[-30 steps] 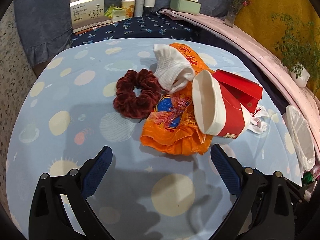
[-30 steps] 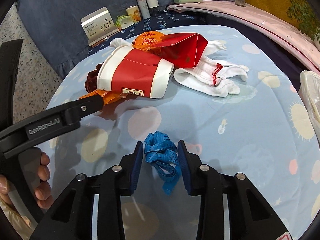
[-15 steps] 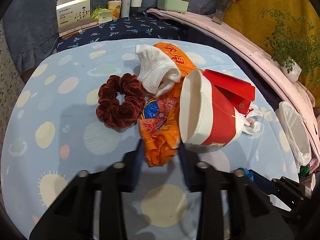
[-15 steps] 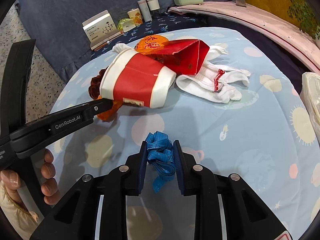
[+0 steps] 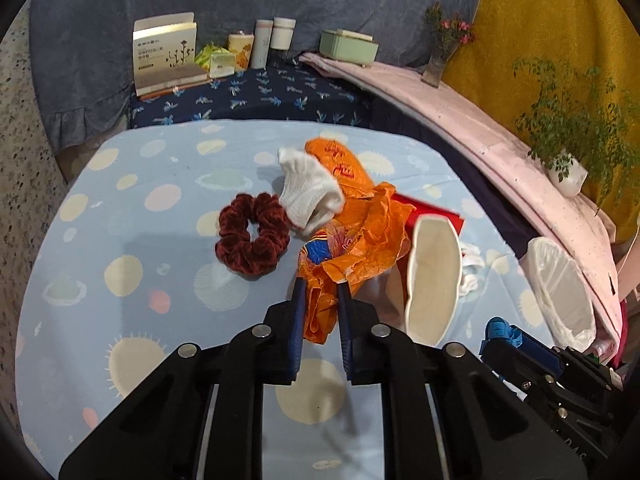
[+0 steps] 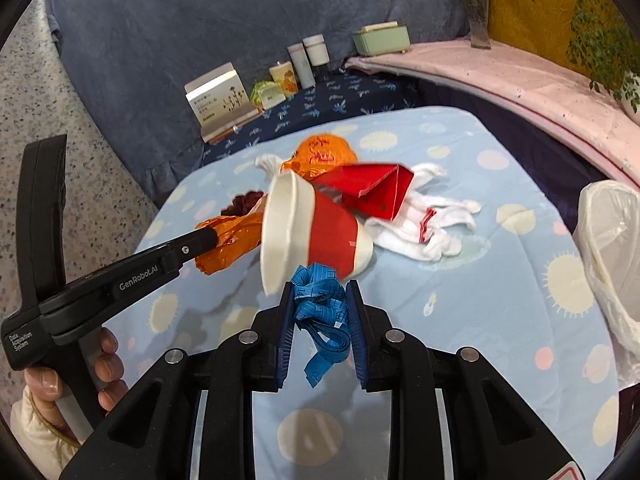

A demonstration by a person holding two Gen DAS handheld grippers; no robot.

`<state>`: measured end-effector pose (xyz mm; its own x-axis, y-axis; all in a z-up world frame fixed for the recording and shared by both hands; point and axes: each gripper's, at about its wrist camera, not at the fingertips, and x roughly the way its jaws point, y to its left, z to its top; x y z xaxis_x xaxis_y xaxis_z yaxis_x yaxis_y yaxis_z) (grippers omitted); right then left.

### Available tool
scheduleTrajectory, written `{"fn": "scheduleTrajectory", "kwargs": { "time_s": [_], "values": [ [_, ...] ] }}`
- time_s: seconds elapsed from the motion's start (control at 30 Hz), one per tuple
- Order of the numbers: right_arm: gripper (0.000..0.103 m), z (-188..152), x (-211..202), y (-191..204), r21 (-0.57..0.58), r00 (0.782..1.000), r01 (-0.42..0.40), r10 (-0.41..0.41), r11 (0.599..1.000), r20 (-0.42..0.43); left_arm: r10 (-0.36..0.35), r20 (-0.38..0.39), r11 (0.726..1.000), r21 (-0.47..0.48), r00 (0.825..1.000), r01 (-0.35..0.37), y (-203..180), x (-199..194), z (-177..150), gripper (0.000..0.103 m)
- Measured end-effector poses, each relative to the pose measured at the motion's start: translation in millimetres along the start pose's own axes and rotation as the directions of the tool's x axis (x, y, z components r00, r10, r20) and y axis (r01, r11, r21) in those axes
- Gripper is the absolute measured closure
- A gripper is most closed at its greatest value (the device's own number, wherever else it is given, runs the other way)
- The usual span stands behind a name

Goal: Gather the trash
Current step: 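Carry the blue cord with the right tool while the left tool carries the orange bag over the bin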

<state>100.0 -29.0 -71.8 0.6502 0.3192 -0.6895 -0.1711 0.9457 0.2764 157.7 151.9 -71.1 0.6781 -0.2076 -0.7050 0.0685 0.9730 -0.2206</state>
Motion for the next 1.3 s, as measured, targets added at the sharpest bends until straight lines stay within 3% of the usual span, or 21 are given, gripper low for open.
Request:
{"fn": "scheduleTrajectory", "kwargs": {
  "time_s": [0.23,0.53,0.9,1.3],
  "values": [
    [0.079,18,-41,-5,0.005,0.995,0.004,-0.004,1.000,0.104,-0.036,0.083,0.999,0.005,0.996,0.036,-18,-37,17,0.089],
    [0.079,35,-89,-26,0.038,0.977,0.035,-0.043,0.999,0.209,-0.138,0.127,0.989,0.069,0.982,0.130,-68,-60,36,0.089],
    [0.079,45,-142,-77,0.123,0.942,0.091,-0.126,0.988,0.312,-0.254,0.130,0.956,0.183,0.958,0.229,-148,-71,46,0.089],
    [0.079,39,-179,-142,0.243,0.896,0.177,-0.259,0.954,0.362,-0.341,0.074,0.904,0.299,0.937,0.306,-229,-66,36,0.088]
  ]
}}
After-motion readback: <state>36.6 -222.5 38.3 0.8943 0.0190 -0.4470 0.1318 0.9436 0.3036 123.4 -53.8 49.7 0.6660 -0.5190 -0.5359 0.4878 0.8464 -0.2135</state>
